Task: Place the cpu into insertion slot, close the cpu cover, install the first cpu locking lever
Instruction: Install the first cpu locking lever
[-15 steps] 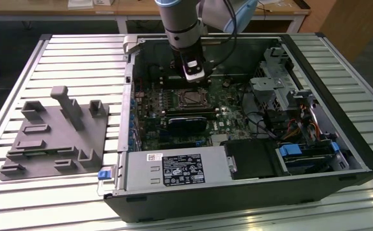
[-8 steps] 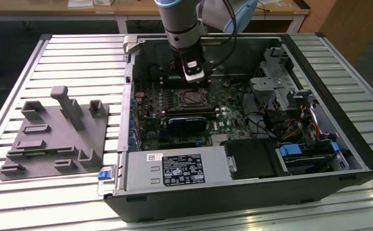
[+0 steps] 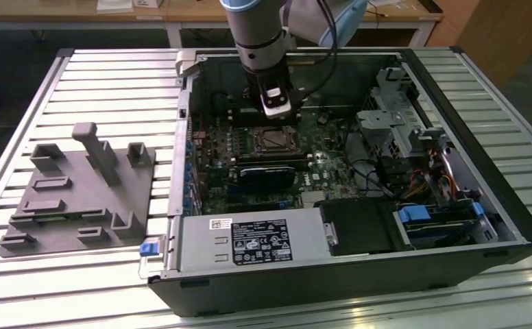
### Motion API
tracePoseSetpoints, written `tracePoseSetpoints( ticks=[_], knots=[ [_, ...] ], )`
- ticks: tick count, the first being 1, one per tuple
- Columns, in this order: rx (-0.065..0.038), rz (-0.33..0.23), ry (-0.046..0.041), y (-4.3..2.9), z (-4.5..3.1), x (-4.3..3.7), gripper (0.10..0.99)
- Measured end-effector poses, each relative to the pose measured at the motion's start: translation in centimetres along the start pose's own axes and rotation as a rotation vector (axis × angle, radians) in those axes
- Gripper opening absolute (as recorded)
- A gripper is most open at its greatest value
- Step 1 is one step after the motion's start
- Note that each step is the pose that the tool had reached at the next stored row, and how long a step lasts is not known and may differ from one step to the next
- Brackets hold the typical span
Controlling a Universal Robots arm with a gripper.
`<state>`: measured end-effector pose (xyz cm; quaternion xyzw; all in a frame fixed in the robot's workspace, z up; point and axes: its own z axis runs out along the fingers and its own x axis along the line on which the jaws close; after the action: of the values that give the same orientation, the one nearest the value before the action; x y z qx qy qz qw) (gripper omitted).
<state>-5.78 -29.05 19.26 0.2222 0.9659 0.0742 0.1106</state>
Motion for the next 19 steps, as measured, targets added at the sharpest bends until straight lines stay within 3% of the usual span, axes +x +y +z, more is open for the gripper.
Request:
tracePoseSetpoints(
  ticks=[19],
  knots=[
    [-0.001, 0.0, 0.0003, -0.37, -0.11, -0.25, 0.106]
  ],
)
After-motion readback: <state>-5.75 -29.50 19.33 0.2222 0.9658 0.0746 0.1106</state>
